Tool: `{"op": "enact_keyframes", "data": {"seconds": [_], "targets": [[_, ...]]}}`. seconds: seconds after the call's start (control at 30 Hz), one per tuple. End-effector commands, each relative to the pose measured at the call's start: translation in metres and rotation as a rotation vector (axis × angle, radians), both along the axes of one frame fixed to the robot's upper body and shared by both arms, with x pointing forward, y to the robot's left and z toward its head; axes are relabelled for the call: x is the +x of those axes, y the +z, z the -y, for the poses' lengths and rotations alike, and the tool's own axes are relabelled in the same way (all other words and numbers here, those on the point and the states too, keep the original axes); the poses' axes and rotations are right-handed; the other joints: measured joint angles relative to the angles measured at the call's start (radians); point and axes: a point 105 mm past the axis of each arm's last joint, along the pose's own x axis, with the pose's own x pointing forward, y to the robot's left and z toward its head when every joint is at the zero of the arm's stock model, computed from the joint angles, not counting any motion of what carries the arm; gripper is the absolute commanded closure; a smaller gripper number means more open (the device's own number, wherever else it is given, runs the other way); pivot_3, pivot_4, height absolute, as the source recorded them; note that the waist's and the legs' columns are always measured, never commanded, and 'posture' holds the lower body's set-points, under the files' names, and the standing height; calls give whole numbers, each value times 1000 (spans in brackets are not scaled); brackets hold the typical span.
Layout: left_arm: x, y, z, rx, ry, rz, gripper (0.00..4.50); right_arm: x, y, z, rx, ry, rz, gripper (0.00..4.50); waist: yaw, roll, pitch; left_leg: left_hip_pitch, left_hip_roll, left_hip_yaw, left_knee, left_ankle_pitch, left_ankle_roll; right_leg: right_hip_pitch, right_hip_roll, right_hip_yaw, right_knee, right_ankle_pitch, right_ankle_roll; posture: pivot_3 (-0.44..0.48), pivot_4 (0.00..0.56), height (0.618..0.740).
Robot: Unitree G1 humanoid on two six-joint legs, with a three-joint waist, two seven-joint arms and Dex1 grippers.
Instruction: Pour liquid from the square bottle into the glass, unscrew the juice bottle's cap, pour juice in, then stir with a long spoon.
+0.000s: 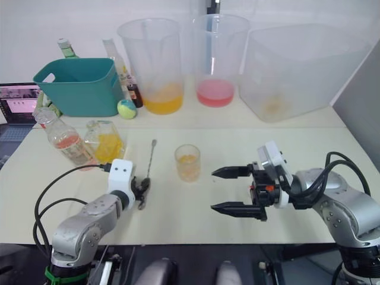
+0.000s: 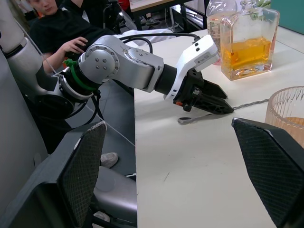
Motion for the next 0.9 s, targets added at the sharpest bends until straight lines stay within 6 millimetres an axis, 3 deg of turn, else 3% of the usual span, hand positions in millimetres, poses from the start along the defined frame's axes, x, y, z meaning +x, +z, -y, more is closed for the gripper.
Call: {"op": "enact_keyframes", "data": {"seconds": [0.03,0.07,0.13,0.4,0.57,0.9], "targets": [[-10,-24,16,-37,-89,-109,3475,1,6,-3,20,-14,55,0,5,0,0,0,0,0,0,0,0,0,0,0,0,0,0,0,150,729],[-10,-24,17,-44,-96,-103,3970,2,7,-3,23,-18,58,0,5,0,0,0,0,0,0,0,0,0,0,0,0,0,0,0,150,729],[-10,-22,19,-53,-105,-91,4462,2,8,-5,27,-18,61,0,9,0,0,0,-1,0,1,0,0,0,-1,0,0,0,0,0,150,729],[-9,-1,2,-64,-138,1,4462,10,6,-4,25,-62,84,0,6,0,0,-1,-1,0,1,0,0,-1,-1,0,0,0,0,0,150,729],[-10,34,-21,-56,-216,130,4462,10,3,-4,16,-73,83,0,-6,-1,1,-2,0,0,0,0,0,-3,0,-1,0,0,0,0,150,729],[-52,50,-82,73,-590,130,4462,15,-3,-3,-1,-98,84,0,-29,1,2,-2,2,0,-7,0,0,-5,0,-1,-2,0,-1,0,150,729]]}}
